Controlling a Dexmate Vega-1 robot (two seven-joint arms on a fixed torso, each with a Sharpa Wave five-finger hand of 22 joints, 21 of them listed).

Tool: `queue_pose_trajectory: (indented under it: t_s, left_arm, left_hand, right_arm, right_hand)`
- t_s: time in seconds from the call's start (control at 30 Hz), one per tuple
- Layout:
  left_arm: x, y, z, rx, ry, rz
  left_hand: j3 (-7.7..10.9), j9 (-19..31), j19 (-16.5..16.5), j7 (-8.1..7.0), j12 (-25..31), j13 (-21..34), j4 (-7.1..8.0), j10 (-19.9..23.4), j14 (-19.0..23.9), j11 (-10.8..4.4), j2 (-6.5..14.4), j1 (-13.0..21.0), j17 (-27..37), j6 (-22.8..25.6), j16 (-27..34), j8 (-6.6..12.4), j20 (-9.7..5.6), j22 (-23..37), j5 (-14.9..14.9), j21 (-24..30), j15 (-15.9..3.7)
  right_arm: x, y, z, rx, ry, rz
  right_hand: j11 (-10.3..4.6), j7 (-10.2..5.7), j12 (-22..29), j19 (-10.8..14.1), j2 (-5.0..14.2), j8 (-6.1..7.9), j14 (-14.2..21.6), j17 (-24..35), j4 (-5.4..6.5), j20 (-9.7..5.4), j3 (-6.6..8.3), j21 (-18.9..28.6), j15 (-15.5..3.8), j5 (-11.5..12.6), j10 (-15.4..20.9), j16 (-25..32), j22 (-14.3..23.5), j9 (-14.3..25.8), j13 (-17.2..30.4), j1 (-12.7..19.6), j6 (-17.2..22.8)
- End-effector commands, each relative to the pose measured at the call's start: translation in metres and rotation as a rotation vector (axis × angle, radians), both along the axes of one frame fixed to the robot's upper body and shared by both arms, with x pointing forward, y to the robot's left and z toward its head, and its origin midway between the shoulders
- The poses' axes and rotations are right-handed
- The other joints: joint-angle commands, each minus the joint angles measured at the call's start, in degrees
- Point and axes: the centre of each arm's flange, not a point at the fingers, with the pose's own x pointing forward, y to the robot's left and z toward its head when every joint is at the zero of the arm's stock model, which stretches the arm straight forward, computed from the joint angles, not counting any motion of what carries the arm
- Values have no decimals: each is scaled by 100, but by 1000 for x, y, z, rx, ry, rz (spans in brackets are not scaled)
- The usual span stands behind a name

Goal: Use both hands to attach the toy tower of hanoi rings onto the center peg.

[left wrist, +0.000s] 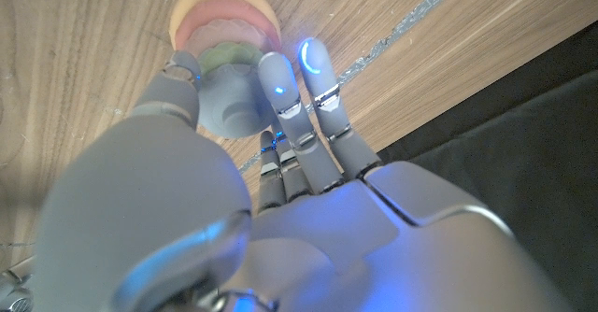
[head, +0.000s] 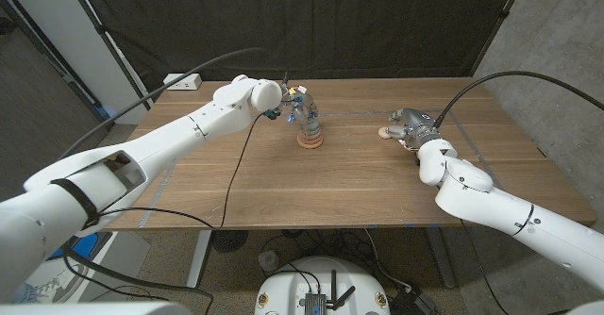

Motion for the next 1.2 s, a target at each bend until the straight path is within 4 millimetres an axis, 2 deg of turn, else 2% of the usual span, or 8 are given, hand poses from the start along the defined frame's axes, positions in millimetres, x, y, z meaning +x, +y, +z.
queue_pose_trajectory:
  t_s: [0.03,0.4,0.83,1.2]
  left_arm:
    - [-8,12,1,-24,-7,22]
    - [-18,38,1,-79,-25,54]
    - [-31,63,-5,-135,-58,85]
    - [-43,93,-13,-201,-80,127]
  left_hand:
    - [-32,-1,-13,0,64,9,-8,56,-39,-53,28,-45,28,21,-11,64,-784,9,-27,7,-374]
    - [-25,-29,11,-31,111,-10,-41,137,-32,-90,71,-17,52,132,28,121,-788,0,-27,32,-375]
    - [-16,-50,20,-46,150,-25,-58,231,-37,-115,114,7,50,218,40,154,-788,-5,-24,48,-375]
    - [7,-64,31,-91,184,-28,-78,322,-33,-160,163,54,53,334,53,192,-793,-5,-15,66,-376]
  right_arm:
    - [-2,0,2,-3,-11,9]
    - [3,1,3,-2,-7,14]
    - [6,5,4,-13,-6,22]
    - [12,10,8,-21,-3,37]
  right_hand:
    - [-15,10,-6,57,6,-10,64,45,-7,-371,54,43,-136,21,57,75,15,9,14,11,38]
    - [-18,18,-10,66,5,-9,70,49,-5,-371,58,45,-135,21,58,89,14,10,14,1,45]
    - [-10,13,-7,73,6,-16,67,46,-3,-371,67,46,-134,23,77,100,16,9,12,-12,41]
    - [-18,16,-7,73,7,-22,73,55,-3,-372,76,43,-134,26,80,120,15,4,17,-21,43]
